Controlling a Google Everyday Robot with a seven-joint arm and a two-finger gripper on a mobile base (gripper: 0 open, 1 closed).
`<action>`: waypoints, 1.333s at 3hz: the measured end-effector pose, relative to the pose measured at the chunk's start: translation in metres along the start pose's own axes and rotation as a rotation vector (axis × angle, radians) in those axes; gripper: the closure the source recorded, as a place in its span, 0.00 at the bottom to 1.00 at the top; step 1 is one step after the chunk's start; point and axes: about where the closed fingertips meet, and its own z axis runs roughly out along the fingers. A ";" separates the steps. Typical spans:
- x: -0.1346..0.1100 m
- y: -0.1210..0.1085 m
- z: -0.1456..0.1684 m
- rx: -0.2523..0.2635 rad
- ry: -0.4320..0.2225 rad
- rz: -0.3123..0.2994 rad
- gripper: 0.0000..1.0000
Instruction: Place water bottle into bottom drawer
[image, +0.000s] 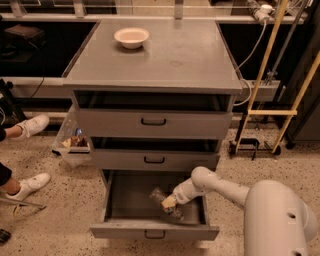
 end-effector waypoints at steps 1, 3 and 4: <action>0.019 -0.025 0.013 -0.068 0.035 -0.071 1.00; 0.006 -0.054 -0.008 -0.042 0.013 -0.116 0.63; 0.006 -0.054 -0.008 -0.042 0.013 -0.116 0.39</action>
Offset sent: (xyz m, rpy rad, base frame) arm 0.0027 -0.0138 -0.0268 0.0209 0.0143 0.0883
